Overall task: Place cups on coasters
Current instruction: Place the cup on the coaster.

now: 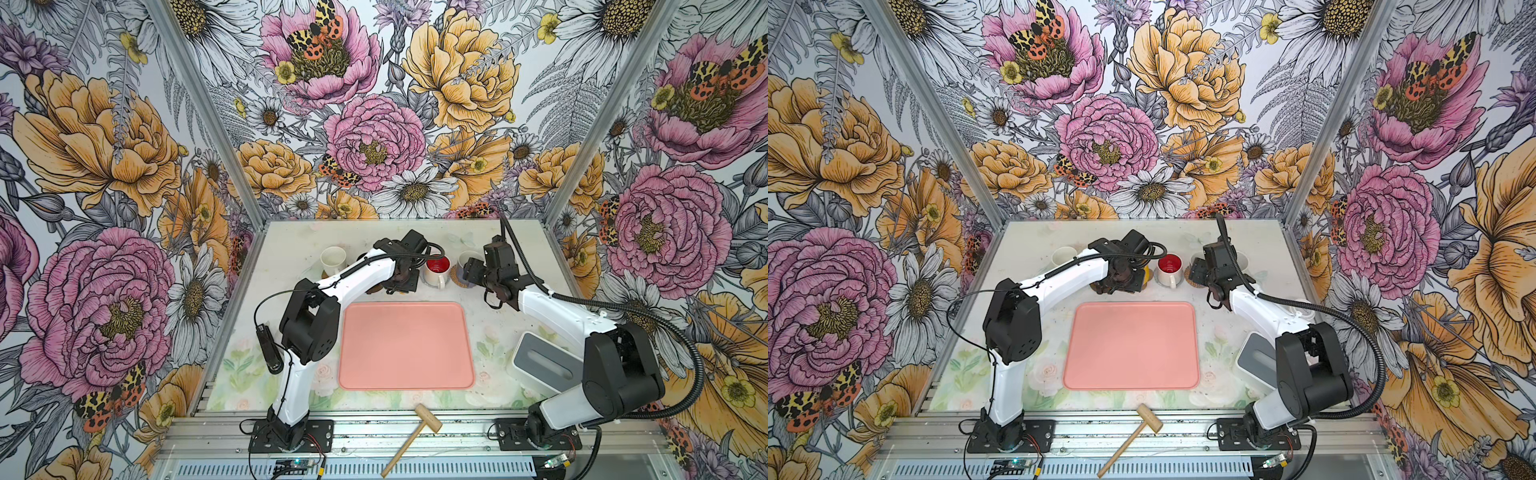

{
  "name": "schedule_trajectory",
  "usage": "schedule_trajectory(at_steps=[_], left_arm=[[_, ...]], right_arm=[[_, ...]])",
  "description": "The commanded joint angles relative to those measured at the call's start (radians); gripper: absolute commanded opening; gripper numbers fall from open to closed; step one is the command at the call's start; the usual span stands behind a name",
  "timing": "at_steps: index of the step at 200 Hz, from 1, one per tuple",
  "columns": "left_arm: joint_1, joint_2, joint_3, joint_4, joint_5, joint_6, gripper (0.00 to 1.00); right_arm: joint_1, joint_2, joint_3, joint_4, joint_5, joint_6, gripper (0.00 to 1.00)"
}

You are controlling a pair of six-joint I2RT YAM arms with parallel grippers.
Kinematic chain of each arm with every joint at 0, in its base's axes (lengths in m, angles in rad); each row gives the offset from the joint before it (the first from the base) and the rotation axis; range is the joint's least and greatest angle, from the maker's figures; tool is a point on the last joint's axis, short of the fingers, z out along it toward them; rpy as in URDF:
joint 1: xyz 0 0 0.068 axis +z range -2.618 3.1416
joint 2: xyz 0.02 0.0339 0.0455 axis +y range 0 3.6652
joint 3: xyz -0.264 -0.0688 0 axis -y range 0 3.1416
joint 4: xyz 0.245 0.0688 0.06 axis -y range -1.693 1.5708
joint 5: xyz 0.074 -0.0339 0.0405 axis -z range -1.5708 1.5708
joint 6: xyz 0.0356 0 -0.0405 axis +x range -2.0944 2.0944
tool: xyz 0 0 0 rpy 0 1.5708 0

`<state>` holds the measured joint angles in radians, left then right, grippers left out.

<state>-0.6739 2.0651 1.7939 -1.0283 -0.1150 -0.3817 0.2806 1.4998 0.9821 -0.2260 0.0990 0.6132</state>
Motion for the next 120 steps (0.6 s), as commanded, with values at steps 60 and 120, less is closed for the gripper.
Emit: schedule_trajectory(at_steps=[60, 120], left_arm=[[0.043, 0.053, 0.086, 0.04, -0.017, 0.02, 0.0], [0.063, 0.067, 0.1, 0.039, -0.013, 0.026, 0.0]], right_arm=[[-0.015, -0.026, -0.022, 0.056, -0.044, 0.01, 0.72], [-0.024, -0.013, -0.023, 0.071, -0.063, 0.011, 0.73]])
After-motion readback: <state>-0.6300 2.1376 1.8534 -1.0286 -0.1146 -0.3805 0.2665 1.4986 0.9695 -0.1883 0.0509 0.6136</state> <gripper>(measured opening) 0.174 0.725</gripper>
